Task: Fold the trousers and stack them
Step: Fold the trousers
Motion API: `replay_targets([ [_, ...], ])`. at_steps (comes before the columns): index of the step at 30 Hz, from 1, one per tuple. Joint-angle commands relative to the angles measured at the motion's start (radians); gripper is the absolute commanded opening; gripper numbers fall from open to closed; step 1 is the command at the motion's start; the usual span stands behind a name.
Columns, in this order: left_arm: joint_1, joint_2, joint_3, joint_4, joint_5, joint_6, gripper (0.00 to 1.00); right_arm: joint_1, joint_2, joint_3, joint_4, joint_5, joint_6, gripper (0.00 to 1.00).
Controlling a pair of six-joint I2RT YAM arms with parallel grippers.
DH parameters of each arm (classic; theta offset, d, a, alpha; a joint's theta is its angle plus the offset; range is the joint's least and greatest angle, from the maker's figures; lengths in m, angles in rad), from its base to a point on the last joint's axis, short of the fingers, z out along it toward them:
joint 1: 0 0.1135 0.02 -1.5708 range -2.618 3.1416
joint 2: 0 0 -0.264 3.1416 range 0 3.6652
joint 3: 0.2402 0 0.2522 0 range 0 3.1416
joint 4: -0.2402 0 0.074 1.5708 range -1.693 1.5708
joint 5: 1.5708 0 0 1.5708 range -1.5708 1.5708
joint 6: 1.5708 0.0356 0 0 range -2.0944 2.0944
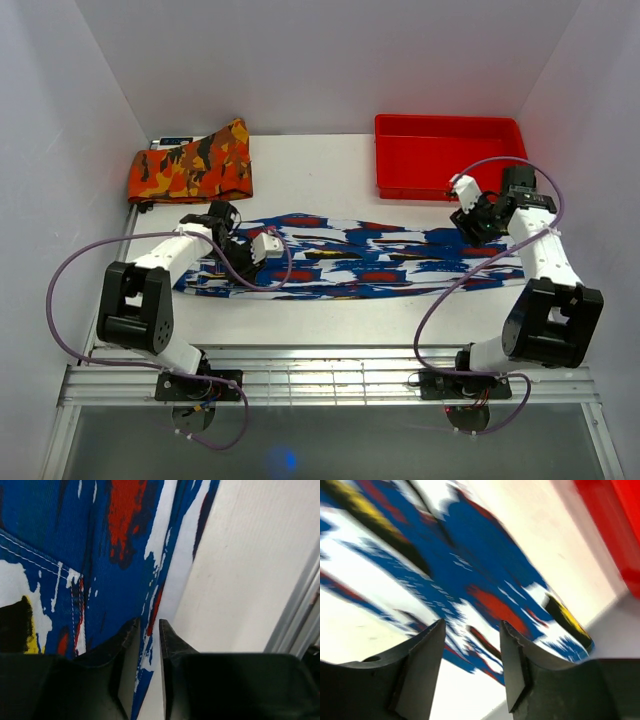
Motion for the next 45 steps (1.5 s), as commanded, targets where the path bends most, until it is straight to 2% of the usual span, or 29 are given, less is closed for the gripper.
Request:
replay_targets([
  [1,-0.010,0.040,-0.027,0.103,-0.088,-0.006,0.32,0.122,-0.074,-0.019,-0.197,-0.194,-0.075,0.52],
  [3,-0.009,0.061,-0.038,0.115,-0.085,-0.017,0.28,0.193,-0.143,-0.105,-0.147,-0.187,-0.070,0.47],
  [4,-0.009,0.066,-0.041,0.118,-0.082,-0.020,0.27,0.300,-0.166,-0.136,-0.116,-0.156,-0.047,0.46],
  [9,-0.009,0.098,-0.024,0.089,-0.016,-0.046,0.13,0.578,-0.221,-0.306,0.113,-0.053,0.028,0.38],
  [13,-0.009,0.109,-0.023,0.071,0.019,-0.054,0.08,0.668,-0.172,-0.360,0.248,0.022,0.051,0.34],
  [15,-0.009,0.112,-0.017,0.060,0.031,-0.057,0.07,0.684,-0.156,-0.378,0.315,0.045,0.045,0.33],
  [24,0.009,0.135,0.005,0.043,0.054,-0.071,0.06,0.773,-0.088,-0.414,0.369,0.080,0.005,0.34],
  [32,0.043,0.152,0.022,0.042,0.062,-0.083,0.15,0.787,-0.042,-0.438,0.394,0.114,-0.016,0.38],
  [34,0.055,0.160,0.019,0.042,0.056,-0.079,0.15,0.790,-0.036,-0.447,0.398,0.126,-0.023,0.35],
  [38,0.085,0.167,0.016,0.046,0.045,-0.066,0.09,0.791,-0.039,-0.440,0.414,0.139,-0.015,0.12],
  [39,0.092,0.167,0.016,0.046,0.040,-0.063,0.08,0.793,-0.040,-0.434,0.414,0.140,-0.009,0.09],
  [43,0.135,0.166,0.019,0.034,0.034,-0.027,0.00,0.798,-0.053,-0.389,0.394,0.134,0.007,0.08],
  [45,0.149,0.163,0.026,0.014,0.040,-0.011,0.00,0.798,-0.057,-0.375,0.380,0.125,0.014,0.08],
])
